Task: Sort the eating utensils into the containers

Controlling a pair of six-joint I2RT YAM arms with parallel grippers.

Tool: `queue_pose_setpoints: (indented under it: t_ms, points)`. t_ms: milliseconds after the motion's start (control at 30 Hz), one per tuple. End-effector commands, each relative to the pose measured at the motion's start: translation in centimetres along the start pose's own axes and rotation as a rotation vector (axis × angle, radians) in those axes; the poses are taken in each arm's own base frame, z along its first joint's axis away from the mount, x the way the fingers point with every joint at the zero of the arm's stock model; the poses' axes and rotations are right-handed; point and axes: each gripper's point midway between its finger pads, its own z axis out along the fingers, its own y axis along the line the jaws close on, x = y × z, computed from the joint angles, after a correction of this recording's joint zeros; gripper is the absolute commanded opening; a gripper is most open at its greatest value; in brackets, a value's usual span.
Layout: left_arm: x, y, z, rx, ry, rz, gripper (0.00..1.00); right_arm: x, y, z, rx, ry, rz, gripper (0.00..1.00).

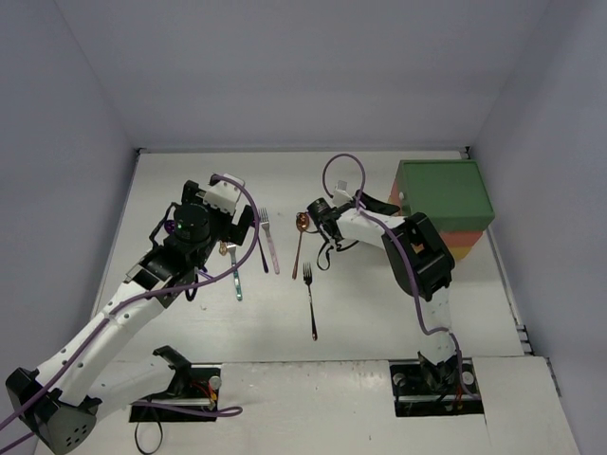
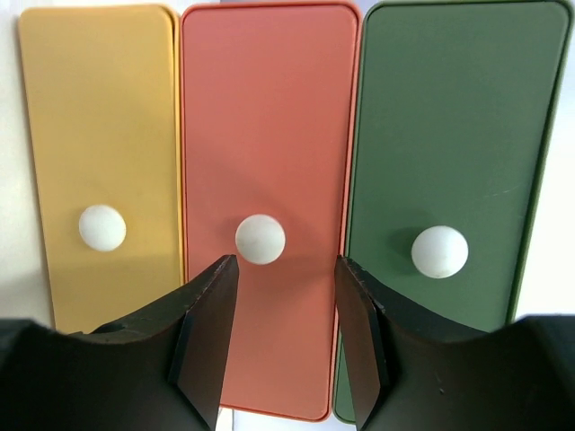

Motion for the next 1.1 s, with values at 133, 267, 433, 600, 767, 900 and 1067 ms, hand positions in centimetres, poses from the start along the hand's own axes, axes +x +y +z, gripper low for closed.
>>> queue_pose_setpoints:
  t_ms: [133, 267, 433, 600, 767, 900, 1067]
  points:
    - [-1.8, 0.6, -0.1, -0.021, -0.066, -0.037, 0.91, -0.9, -1.5, 0.3, 0.074, 0.022, 0.057, 0.41]
    - [-1.7, 0.6, -0.1, -0.022, -0.064, -0.035, 0.91, -0.8, -1.1, 0.5, 0.075, 0.026, 0.047, 0.41]
    - [-1.8, 0.5, -0.2, -0.016, -0.066, -0.035, 0.91, -0.5, -1.1, 0.7, 0.087, 0.036, 0.053, 0.41]
    - [-1.7, 0.3, -0.1, -0.003, -0.062, -0.034, 0.91, -0.3, -1.0, 1.2, 0.1, 0.05, 0.05, 0.39]
    - [-1.8, 0.3, -0.2, -0.006, -0.068, -0.039, 0.91, -0.3, -1.0, 1.5, 0.109, 0.061, 0.05, 0.36]
    - [-1.9, 0.4, -0.3, -0.008, -0.074, -0.041, 0.91, -0.4, -1.1, 1.6, 0.111, 0.063, 0.056, 0.31]
    - [-1.9, 0.4, -0.2, -0.007, -0.074, -0.041, 0.91, -0.7, -1.3, 1.5, 0.113, 0.06, 0.066, 0.18]
